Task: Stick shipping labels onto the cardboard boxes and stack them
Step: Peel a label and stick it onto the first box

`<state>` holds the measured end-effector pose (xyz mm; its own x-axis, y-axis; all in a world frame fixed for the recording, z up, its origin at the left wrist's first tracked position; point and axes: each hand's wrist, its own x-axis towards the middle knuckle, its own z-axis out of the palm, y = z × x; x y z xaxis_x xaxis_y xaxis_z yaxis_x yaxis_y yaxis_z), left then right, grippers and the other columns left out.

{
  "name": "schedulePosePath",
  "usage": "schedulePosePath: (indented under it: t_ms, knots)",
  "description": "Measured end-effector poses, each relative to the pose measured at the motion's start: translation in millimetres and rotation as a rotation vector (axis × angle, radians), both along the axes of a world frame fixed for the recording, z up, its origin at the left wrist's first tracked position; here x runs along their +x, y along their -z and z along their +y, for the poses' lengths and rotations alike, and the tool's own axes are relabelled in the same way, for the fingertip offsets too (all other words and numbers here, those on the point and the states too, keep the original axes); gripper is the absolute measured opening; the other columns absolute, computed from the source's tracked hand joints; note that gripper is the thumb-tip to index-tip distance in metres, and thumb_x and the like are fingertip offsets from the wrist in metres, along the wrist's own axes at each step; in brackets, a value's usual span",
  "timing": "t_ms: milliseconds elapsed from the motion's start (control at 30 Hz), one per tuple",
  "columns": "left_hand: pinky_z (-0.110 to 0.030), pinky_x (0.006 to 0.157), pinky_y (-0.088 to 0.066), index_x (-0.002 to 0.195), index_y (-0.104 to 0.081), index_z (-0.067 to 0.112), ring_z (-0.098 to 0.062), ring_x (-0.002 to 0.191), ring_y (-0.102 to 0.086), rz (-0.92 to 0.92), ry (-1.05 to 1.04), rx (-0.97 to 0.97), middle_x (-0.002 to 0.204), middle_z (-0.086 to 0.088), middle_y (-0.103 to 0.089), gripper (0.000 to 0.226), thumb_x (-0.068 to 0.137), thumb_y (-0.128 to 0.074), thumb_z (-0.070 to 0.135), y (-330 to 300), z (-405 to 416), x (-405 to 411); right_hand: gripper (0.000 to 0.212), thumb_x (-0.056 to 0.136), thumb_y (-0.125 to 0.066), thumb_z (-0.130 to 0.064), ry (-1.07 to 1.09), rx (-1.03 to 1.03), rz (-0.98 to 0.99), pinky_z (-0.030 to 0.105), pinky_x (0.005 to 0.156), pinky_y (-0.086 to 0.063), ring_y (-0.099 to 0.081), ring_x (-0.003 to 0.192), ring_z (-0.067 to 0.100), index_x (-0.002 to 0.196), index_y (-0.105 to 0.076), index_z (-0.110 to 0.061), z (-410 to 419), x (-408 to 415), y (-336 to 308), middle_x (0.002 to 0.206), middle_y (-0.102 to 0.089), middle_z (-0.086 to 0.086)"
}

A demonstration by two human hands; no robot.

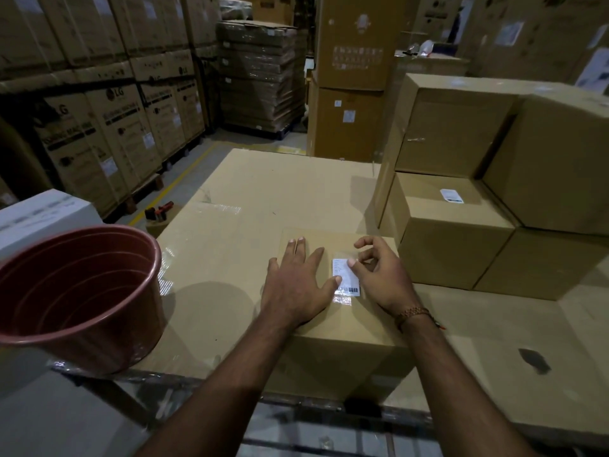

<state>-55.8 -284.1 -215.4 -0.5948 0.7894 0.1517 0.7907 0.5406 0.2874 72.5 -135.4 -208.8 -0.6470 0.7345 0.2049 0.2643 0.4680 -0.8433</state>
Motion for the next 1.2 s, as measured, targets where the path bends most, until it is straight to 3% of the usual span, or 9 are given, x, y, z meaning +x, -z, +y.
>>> schedulePosePath:
  t_ms: [100, 167, 300, 467, 633, 733, 833, 1000, 1200]
  knots:
    - [-0.055, 0.125, -0.019, 0.166, -0.024, 0.033, -0.023, 0.163, -0.005, 0.022, -0.003, 0.002, 0.177, -0.006, -0.01, 0.08, 0.098, -0.033, 0.073, 0, -1, 0, 0.074, 0.086, -0.086, -0.024, -0.047, -0.092, -0.045, 0.045, 0.083, -0.064, -0.074, 0.091, 0.019, 0.146, -0.045, -0.039, 2, 9, 2, 0.097, -0.07, -0.001]
    - [-0.055, 0.125, -0.02, 0.166, -0.024, 0.032, -0.023, 0.163, -0.005, 0.023, -0.005, 0.006, 0.177, -0.006, -0.01, 0.08, 0.098, -0.032, 0.074, 0, 0, 0, 0.087, 0.082, -0.09, -0.025, -0.053, -0.1, -0.079, 0.039, 0.085, -0.062, -0.074, 0.09, 0.021, 0.152, -0.041, -0.037, 0, 14, 2, 0.095, -0.07, 0.0]
    - [-0.056, 0.125, -0.02, 0.166, -0.024, 0.034, -0.02, 0.163, -0.002, -0.04, 0.011, 0.012, 0.177, -0.004, -0.007, 0.088, 0.093, -0.037, 0.081, -4, -2, -2, 0.061, 0.078, -0.093, -0.023, -0.035, -0.09, -0.093, 0.049, 0.08, -0.064, -0.073, 0.084, 0.024, 0.131, -0.064, -0.03, -3, 15, 2, 0.086, -0.07, -0.002]
    - [-0.059, 0.124, -0.017, 0.168, -0.011, 0.035, -0.016, 0.162, 0.011, -0.184, 0.09, -0.09, 0.177, -0.001, 0.01, 0.112, 0.08, -0.052, 0.09, -16, -9, -9, 0.039, 0.079, -0.091, -0.026, -0.078, -0.021, -0.153, 0.046, 0.086, -0.062, -0.072, 0.084, 0.013, 0.114, -0.073, -0.027, 0, 14, 1, 0.087, -0.073, -0.004]
    - [-0.061, 0.124, -0.016, 0.169, -0.007, 0.035, -0.019, 0.162, 0.013, -0.188, 0.095, -0.116, 0.176, -0.002, 0.014, 0.116, 0.079, -0.053, 0.092, -16, -7, -9, 0.047, 0.073, -0.096, -0.029, -0.14, -0.05, -0.216, 0.04, 0.084, -0.061, -0.072, 0.088, 0.015, 0.113, -0.072, -0.028, 0, 19, -8, 0.093, -0.074, -0.003]
    - [-0.062, 0.125, -0.013, 0.169, -0.004, 0.035, -0.019, 0.161, 0.016, -0.218, 0.109, -0.131, 0.176, -0.002, 0.016, 0.118, 0.078, -0.056, 0.09, -16, -7, -13, 0.034, 0.075, -0.096, -0.028, -0.136, -0.03, -0.244, 0.039, 0.071, -0.056, -0.065, 0.073, 0.012, 0.097, -0.072, -0.019, -1, 18, -9, 0.083, -0.072, -0.003]
    - [-0.061, 0.126, -0.011, 0.169, -0.003, 0.035, -0.018, 0.161, 0.019, -0.273, 0.127, -0.142, 0.175, -0.001, 0.019, 0.117, 0.08, -0.064, 0.082, -19, -8, -16, 0.034, 0.077, -0.094, -0.033, -0.14, 0.009, -0.304, 0.033, 0.061, -0.044, -0.053, 0.063, 0.011, 0.083, -0.068, -0.011, -1, 18, -10, 0.07, -0.063, -0.002]
    - [-0.059, 0.127, -0.01, 0.169, -0.004, 0.035, -0.016, 0.16, 0.02, -0.28, 0.118, -0.146, 0.175, -0.001, 0.019, 0.118, 0.08, -0.067, 0.079, -21, -8, -15, 0.033, 0.082, -0.09, -0.037, -0.161, 0.051, -0.363, 0.031, 0.058, -0.038, -0.046, 0.061, 0.011, 0.08, -0.07, -0.011, -1, 19, -16, 0.065, -0.054, -0.005]
    - [-0.058, 0.126, -0.008, 0.169, -0.006, 0.036, -0.015, 0.16, 0.019, -0.299, 0.108, -0.127, 0.175, 0.001, 0.018, 0.118, 0.078, -0.069, 0.079, -22, -9, -13, 0.043, 0.086, -0.087, -0.036, -0.179, 0.039, -0.343, 0.033, 0.06, -0.036, -0.046, 0.062, 0.014, 0.068, -0.056, -0.013, -1, 23, -14, 0.065, -0.05, -0.002]
